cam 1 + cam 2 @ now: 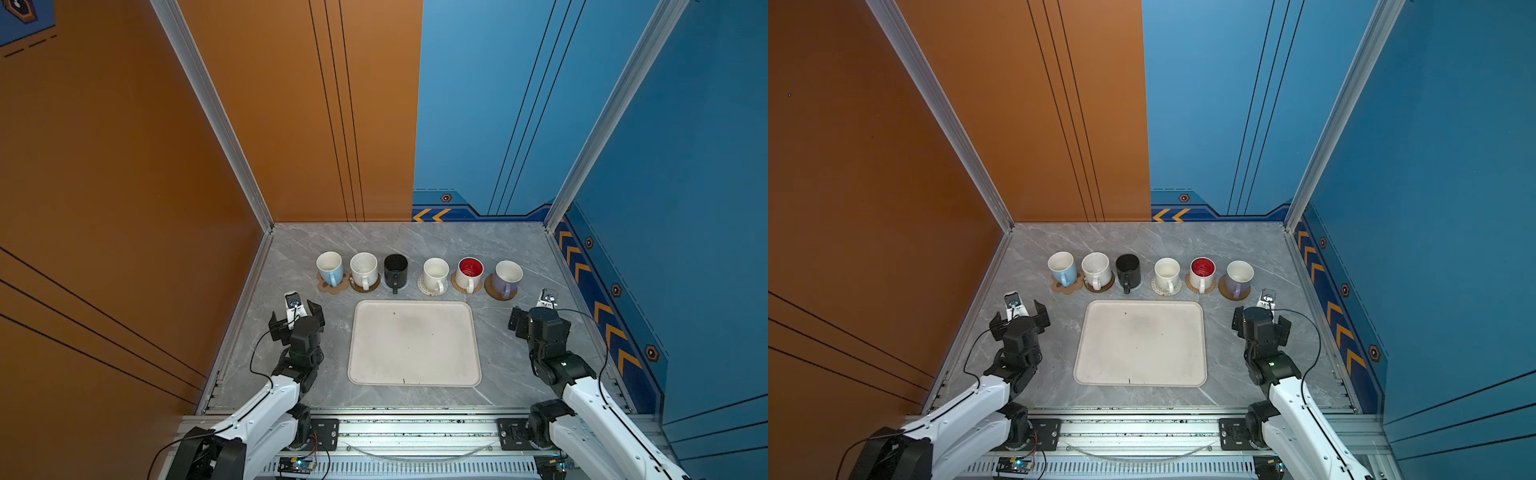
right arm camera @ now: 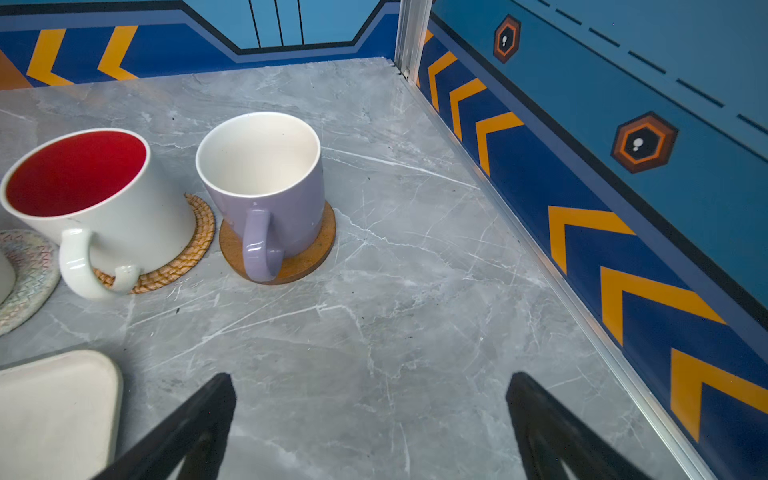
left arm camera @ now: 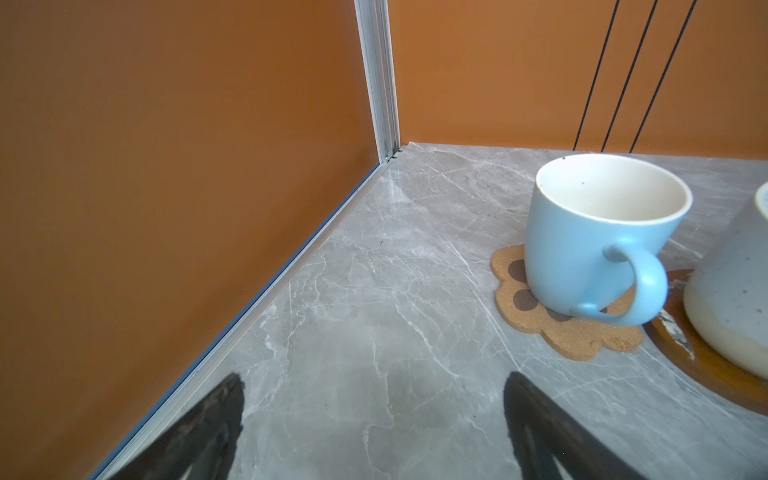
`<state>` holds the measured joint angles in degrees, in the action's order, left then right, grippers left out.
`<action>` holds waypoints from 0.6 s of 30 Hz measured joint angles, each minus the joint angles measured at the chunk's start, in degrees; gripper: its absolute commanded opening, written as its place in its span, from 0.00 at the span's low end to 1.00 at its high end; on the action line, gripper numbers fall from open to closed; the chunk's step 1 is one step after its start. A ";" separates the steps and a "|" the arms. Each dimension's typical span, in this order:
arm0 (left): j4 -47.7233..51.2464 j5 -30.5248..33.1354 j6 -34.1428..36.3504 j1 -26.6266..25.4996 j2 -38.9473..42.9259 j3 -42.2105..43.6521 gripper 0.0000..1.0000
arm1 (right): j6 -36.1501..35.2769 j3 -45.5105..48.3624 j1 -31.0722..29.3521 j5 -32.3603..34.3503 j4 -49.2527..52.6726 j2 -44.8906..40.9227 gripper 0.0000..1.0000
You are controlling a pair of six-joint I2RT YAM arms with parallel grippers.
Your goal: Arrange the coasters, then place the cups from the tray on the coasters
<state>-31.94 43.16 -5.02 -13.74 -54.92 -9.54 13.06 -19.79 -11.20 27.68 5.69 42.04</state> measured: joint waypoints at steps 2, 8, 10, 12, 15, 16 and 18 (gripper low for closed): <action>-1.62 -1.31 0.02 0.59 -3.19 -0.02 0.98 | -0.57 2.08 0.87 -0.33 -3.87 0.81 1.00; -4.72 -4.33 0.09 2.10 -10.47 -1.84 0.98 | -1.73 3.89 3.87 -1.55 -12.09 7.48 1.00; -5.18 -5.16 0.13 2.51 -12.72 -3.50 0.98 | -1.75 3.87 4.63 -2.14 -14.16 10.60 1.00; -5.77 -5.90 0.33 2.78 -14.88 -5.20 0.98 | -2.01 3.43 5.16 -2.43 -15.34 14.05 1.00; -6.47 -6.56 0.85 2.93 -18.23 -7.91 0.98 | -2.82 1.88 5.73 -2.93 -17.73 19.98 1.00; -6.71 -6.82 0.98 2.91 -19.28 -8.70 0.98 | -3.02 1.11 5.84 -3.13 -18.43 21.79 1.00; -7.06 -7.26 1.20 2.93 -20.81 -9.79 0.98 | -3.37 -0.63 5.97 -3.72 -20.11 25.22 1.00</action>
<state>-39.00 35.90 -3.81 -10.81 -75.72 -19.33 9.69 -20.43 -5.23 23.97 -14.41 67.26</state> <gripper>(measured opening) 0.978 0.996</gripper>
